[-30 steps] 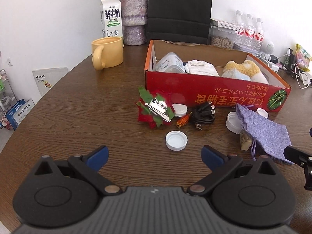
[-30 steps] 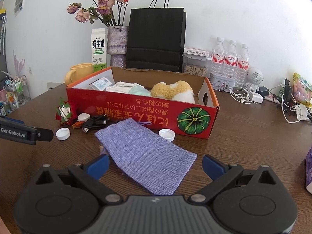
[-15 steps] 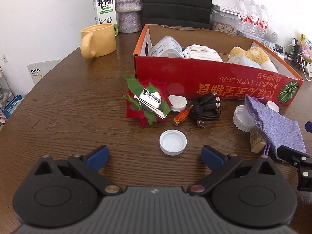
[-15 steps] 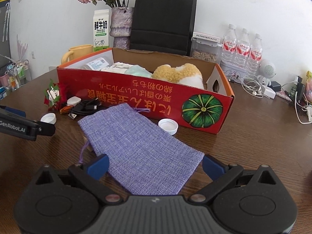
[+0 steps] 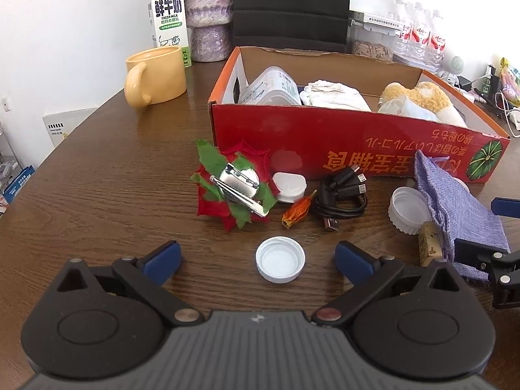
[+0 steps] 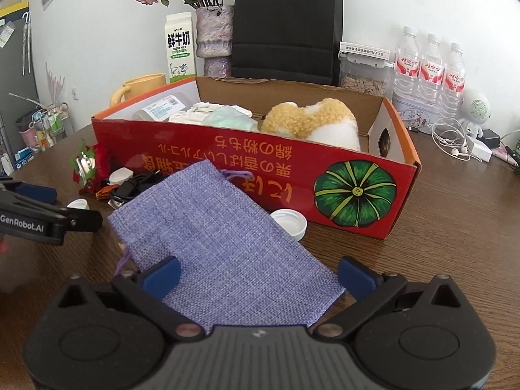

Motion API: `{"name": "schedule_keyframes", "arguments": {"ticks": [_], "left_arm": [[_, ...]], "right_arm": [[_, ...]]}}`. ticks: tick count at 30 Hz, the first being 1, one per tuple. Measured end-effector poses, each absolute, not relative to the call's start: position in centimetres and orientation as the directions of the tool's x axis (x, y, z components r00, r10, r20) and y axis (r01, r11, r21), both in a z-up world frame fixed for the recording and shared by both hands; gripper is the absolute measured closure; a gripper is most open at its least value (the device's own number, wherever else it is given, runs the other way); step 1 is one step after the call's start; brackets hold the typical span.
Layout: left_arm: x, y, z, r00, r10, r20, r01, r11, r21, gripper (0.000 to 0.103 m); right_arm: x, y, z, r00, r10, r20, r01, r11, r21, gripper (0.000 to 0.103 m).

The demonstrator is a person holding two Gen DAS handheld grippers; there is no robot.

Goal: Organize objects
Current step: 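Grasp a white bottle cap with the left gripper while the right gripper grasps the purple pouch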

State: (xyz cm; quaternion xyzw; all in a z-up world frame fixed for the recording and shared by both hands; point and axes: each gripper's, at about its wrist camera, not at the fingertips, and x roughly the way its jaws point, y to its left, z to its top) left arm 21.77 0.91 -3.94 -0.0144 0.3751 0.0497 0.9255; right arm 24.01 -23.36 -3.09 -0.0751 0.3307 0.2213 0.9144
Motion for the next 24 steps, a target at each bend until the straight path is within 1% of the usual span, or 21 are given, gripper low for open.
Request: {"name": "schedule_keyframes", "arguments": {"ticks": [2, 7, 8, 9, 10, 11, 12, 13, 14, 15, 16, 17, 18, 19, 20, 21, 23, 24], "left_arm": [[21.8, 0.8, -4.0, 0.718, 0.078, -0.692, -0.098, 0.995, 0.011, 0.001], [21.5, 0.5, -3.9, 0.738, 0.056, -0.673, -0.067, 0.998, 0.009, 0.012], [21.4, 0.4, -3.8, 0.740, 0.053, -0.670, -0.062, 0.998, 0.009, 0.016], [21.3, 0.3, -3.8, 0.744, 0.047, -0.666, -0.055, 0.998, 0.009, 0.023], [21.2, 0.2, -3.7, 0.748, 0.041, -0.663, -0.047, 0.999, 0.009, 0.026], [21.1, 0.0, -3.6, 0.751, 0.034, -0.660, -0.037, 0.999, 0.010, 0.034], [21.0, -0.1, -3.5, 0.753, 0.030, -0.657, -0.030, 0.999, 0.011, 0.042], [20.9, -0.3, -3.5, 0.756, 0.023, -0.654, -0.020, 1.000, 0.011, 0.047], [20.8, -0.5, -3.4, 0.757, 0.016, -0.653, -0.011, 1.000, 0.012, 0.056], [20.7, -0.7, -3.4, 0.758, 0.011, -0.652, -0.003, 1.000, 0.013, 0.063], [20.6, -0.8, -3.3, 0.758, 0.006, -0.652, 0.003, 1.000, 0.013, 0.066], [20.5, -1.0, -3.3, 0.758, 0.003, -0.652, 0.009, 1.000, 0.014, 0.073], [20.4, -1.1, -3.3, 0.758, 0.002, -0.652, 0.011, 1.000, 0.016, 0.073], [20.3, -1.2, -3.3, 0.758, 0.004, -0.652, 0.011, 1.000, 0.018, 0.073], [20.2, -1.2, -3.3, 0.758, 0.003, -0.652, 0.011, 1.000, 0.018, 0.073], [20.1, -1.2, -3.3, 0.756, 0.004, -0.654, 0.009, 1.000, 0.016, 0.073], [19.9, -1.0, -3.3, 0.754, 0.005, -0.657, 0.004, 1.000, 0.012, 0.072], [19.8, -1.0, -3.3, 0.753, 0.006, -0.658, 0.002, 1.000, 0.012, 0.072]], "right_arm": [[24.0, -23.3, -3.1, 0.683, 0.355, -0.638, -0.454, 0.891, 0.009, 0.000], [23.8, -23.3, -3.0, 0.685, 0.359, -0.634, -0.460, 0.888, 0.006, 0.002], [23.6, -23.3, -3.0, 0.684, 0.367, -0.630, -0.468, 0.884, 0.007, 0.006], [23.5, -23.3, -3.0, 0.682, 0.376, -0.627, -0.475, 0.880, 0.011, 0.012], [23.3, -23.2, -2.9, 0.683, 0.381, -0.623, -0.480, 0.877, 0.009, 0.014], [23.1, -23.0, -2.8, 0.684, 0.385, -0.620, -0.485, 0.874, 0.007, 0.019], [22.8, -23.0, -2.8, 0.683, 0.393, -0.616, -0.493, 0.870, 0.009, 0.026], [22.6, -22.9, -2.7, 0.682, 0.401, -0.612, -0.499, 0.866, 0.011, 0.030], [22.3, -22.8, -2.7, 0.683, 0.406, -0.608, -0.506, 0.862, 0.007, 0.037], [22.0, -22.6, -2.6, 0.682, 0.412, -0.604, -0.513, 0.858, 0.006, 0.045], [21.8, -22.5, -2.6, 0.680, 0.420, -0.601, -0.521, 0.854, 0.008, 0.050], [21.5, -22.4, -2.5, 0.677, 0.428, -0.598, -0.528, 0.849, 0.009, 0.060], [21.3, -22.2, -2.5, 0.677, 0.432, -0.596, -0.534, 0.845, 0.006, 0.071], [21.0, -22.0, -2.4, 0.675, 0.437, -0.594, -0.540, 0.842, 0.005, 0.076], [20.7, -21.8, -2.4, 0.674, 0.440, -0.593, -0.544, 0.839, 0.004, 0.084], [20.5, -21.7, -2.4, 0.674, 0.441, -0.593, -0.546, 0.838, 0.002, 0.088], [20.5, -21.7, -2.3, 0.674, 0.442, -0.592, -0.541, 0.841, 0.011, 0.088], [20.6, -21.9, -2.3, 0.676, 0.444, -0.588, -0.534, 0.845, 0.024, 0.085]]}}
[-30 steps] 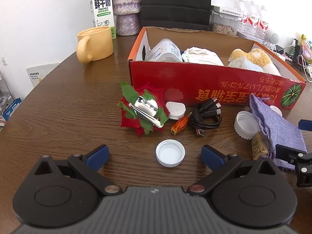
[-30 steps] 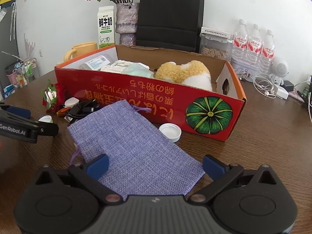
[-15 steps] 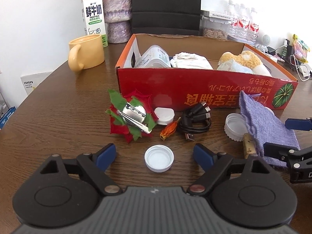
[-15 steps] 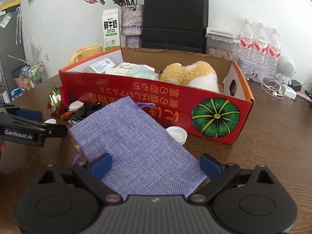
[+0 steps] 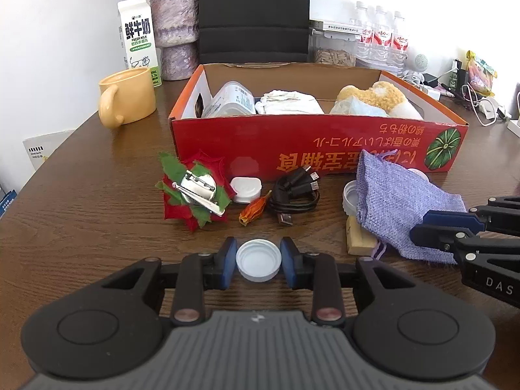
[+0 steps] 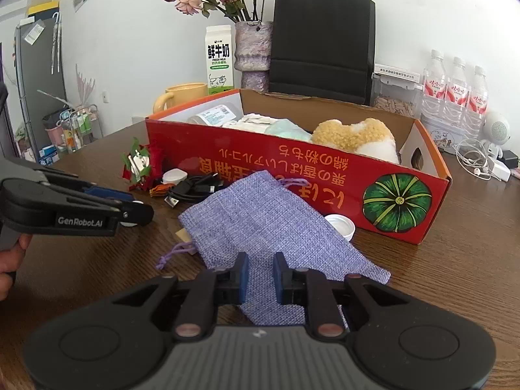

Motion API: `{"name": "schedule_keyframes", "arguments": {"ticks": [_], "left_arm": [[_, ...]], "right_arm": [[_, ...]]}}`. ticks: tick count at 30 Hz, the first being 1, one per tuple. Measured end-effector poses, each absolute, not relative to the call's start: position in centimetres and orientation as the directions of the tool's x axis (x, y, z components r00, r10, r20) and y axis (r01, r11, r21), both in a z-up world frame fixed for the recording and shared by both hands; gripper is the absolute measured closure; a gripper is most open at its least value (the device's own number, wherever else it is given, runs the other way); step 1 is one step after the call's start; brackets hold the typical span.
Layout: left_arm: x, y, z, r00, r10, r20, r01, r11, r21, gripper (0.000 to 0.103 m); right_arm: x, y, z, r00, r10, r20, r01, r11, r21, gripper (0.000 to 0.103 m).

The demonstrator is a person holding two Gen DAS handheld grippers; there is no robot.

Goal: Organize objects
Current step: 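Grasp a white bottle cap with the left gripper while the right gripper grasps the purple pouch, then carry the cap into the box with the left gripper while the right gripper carries the purple pouch there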

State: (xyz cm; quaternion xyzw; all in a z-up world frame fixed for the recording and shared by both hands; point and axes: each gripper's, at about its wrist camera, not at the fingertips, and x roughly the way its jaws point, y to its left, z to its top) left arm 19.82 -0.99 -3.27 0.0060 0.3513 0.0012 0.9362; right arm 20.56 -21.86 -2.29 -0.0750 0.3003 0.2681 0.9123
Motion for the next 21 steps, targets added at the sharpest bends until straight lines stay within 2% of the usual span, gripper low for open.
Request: {"name": "schedule_keyframes", "arguments": {"ticks": [1, 2, 3, 5, 9, 12, 19, 21], "left_arm": [[19.7, -0.9, -3.3, 0.752, 0.008, -0.659, 0.000, 1.000, 0.013, 0.072], [19.7, -0.9, -3.3, 0.751, 0.009, -0.660, -0.001, 1.000, 0.013, 0.072], [19.6, -0.8, -3.3, 0.751, 0.010, -0.660, -0.002, 1.000, 0.013, 0.072], [19.5, -0.7, -3.2, 0.750, 0.009, -0.661, -0.002, 1.000, 0.011, 0.071], [19.5, -0.5, -3.2, 0.749, 0.013, -0.662, -0.007, 1.000, 0.011, 0.069], [19.6, -0.4, -3.2, 0.749, 0.018, -0.663, -0.013, 1.000, 0.012, 0.065], [19.7, 0.2, -3.4, 0.747, 0.039, -0.663, -0.042, 0.999, 0.012, 0.045], [19.9, 0.4, -3.4, 0.745, 0.045, -0.666, -0.052, 0.999, 0.010, 0.034]], "right_arm": [[20.6, -22.1, -2.2, 0.680, 0.444, -0.583, -0.525, 0.850, 0.034, 0.081], [20.7, -22.3, -2.1, 0.685, 0.442, -0.578, -0.517, 0.855, 0.042, 0.064], [20.8, -22.5, -1.9, 0.692, 0.442, -0.571, -0.510, 0.859, 0.047, 0.036], [20.8, -22.7, -1.6, 0.706, 0.439, -0.556, -0.507, 0.861, 0.037, 0.006], [21.6, -22.6, -1.4, 0.698, 0.433, -0.570, -0.520, 0.854, 0.013, 0.000], [22.5, -22.3, -1.7, 0.678, 0.431, -0.595, -0.530, 0.848, 0.010, 0.000], [24.0, -21.9, -2.9, 0.641, 0.428, -0.637, -0.539, 0.842, 0.023, 0.000], [24.0, -21.9, -3.0, 0.640, 0.428, -0.638, -0.541, 0.841, 0.022, 0.000]]}}
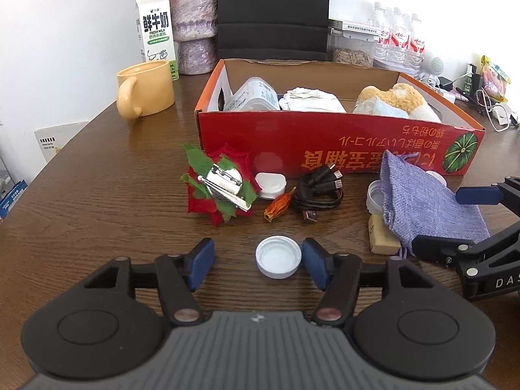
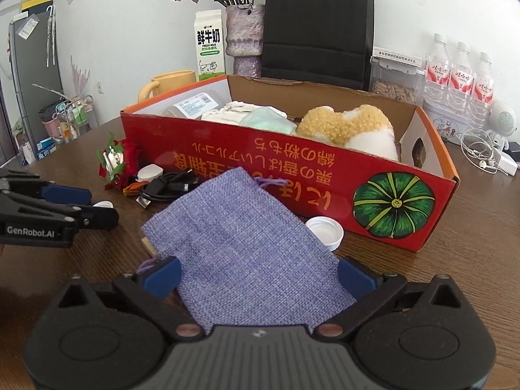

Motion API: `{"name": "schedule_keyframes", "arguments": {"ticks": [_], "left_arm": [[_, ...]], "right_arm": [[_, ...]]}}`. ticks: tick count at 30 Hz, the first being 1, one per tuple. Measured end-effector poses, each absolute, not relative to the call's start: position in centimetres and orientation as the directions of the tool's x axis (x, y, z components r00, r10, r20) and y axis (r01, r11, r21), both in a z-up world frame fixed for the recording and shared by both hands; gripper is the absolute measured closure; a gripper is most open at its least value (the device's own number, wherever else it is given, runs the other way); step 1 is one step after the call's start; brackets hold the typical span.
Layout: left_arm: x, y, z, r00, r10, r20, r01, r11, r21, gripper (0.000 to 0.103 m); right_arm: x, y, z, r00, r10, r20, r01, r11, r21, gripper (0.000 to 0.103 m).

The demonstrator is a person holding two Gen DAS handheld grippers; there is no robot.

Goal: Organize objects
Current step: 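Carry the cap into the box with the left gripper while the right gripper carries the purple pouch there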

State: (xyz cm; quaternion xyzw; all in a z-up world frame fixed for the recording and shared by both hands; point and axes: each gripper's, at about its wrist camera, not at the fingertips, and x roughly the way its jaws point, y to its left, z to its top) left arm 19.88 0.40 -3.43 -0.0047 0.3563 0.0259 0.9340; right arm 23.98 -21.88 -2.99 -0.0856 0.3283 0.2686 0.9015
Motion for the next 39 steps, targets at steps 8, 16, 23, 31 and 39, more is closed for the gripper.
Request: {"name": "schedule_keyframes", "arguments": {"ticks": [8, 16, 23, 31, 39], "left_arm": [[19.7, 0.1, -3.5, 0.764, 0.016, -0.645, -0.018, 1.000, 0.004, 0.059], [18.6, -0.2, -3.4, 0.764, -0.008, -0.645, 0.010, 1.000, -0.001, 0.074], [17.2, 0.0, -3.4, 0.767, -0.008, -0.642, 0.013, 1.000, 0.003, 0.074], [15.7, 0.0, -3.1, 0.764, -0.018, -0.644, 0.013, 1.000, -0.014, 0.074], [14.5, -0.5, -1.3, 0.798, -0.025, -0.602, 0.025, 1.000, -0.008, 0.074]], "right_arm": [[24.0, -21.8, -3.0, 0.640, 0.424, -0.641, -0.541, 0.841, 0.015, 0.000], [23.1, -21.8, -2.9, 0.645, 0.429, -0.632, -0.541, 0.841, 0.018, 0.007], [20.9, -21.7, -2.4, 0.658, 0.460, -0.596, -0.551, 0.834, 0.036, 0.068], [19.0, -22.7, -2.1, 0.691, 0.449, -0.566, -0.490, 0.867, 0.089, 0.099], [16.9, -22.7, -0.8, 0.731, 0.447, -0.516, -0.476, 0.876, 0.085, 0.099]]}}
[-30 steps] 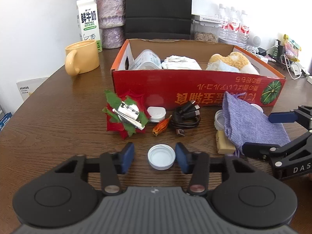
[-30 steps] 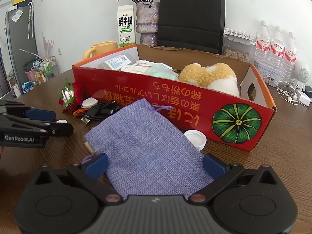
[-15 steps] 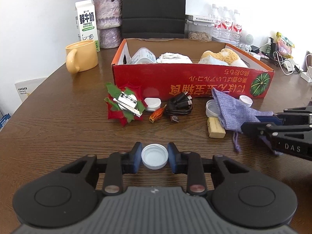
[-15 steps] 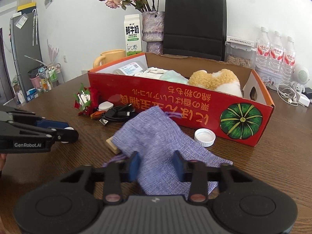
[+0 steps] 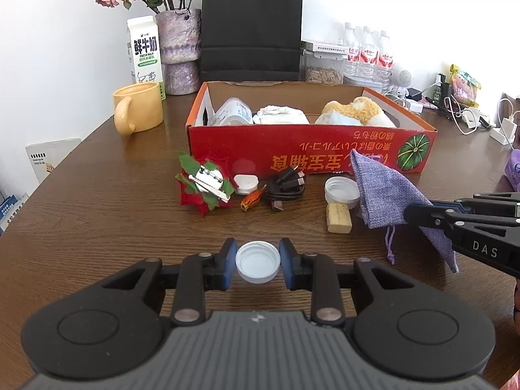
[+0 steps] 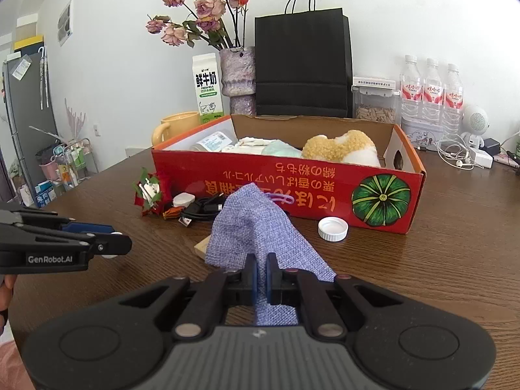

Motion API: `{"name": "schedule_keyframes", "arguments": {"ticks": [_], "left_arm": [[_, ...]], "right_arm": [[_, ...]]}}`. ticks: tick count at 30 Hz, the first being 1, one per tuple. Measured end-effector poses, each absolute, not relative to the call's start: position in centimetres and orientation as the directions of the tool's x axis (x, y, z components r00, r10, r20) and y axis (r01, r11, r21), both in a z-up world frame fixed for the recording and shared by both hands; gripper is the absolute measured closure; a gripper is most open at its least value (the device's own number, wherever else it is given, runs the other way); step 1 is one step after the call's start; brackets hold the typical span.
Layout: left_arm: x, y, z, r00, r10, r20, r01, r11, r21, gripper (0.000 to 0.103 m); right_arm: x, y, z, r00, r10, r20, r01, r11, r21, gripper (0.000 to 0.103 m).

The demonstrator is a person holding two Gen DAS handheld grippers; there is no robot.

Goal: Organize objects
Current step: 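Carry the cap into the box with the left gripper while the right gripper carries the purple pouch there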

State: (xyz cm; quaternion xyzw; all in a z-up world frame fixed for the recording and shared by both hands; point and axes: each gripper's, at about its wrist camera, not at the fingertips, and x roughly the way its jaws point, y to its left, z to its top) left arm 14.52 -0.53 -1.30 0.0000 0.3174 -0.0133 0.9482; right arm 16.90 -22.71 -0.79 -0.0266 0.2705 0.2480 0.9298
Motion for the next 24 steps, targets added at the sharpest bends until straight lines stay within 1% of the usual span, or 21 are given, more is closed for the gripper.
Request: {"name": "schedule_keyframes", "arguments": {"ticks": [12, 18, 24], "left_arm": [[15.9, -1.4, 2.7, 0.852, -0.044, -0.521, 0.050, 0.999, -0.004, 0.074], [18.4, -2.1, 4.7, 0.877, -0.051, -0.479, 0.058, 0.998, 0.001, 0.074], [22.3, -2.7, 6.2, 0.895, -0.059, -0.443, 0.062, 0.998, -0.008, 0.074]], "right_arm": [[17.5, -22.3, 2.9, 0.786, 0.448, -0.426, -0.473, 0.880, 0.053, 0.099], [19.4, -21.7, 4.9, 0.811, 0.451, -0.373, -0.473, 0.880, 0.038, 0.099], [22.9, -20.8, 6.3, 0.825, 0.449, -0.343, -0.469, 0.883, 0.028, 0.099]]}}
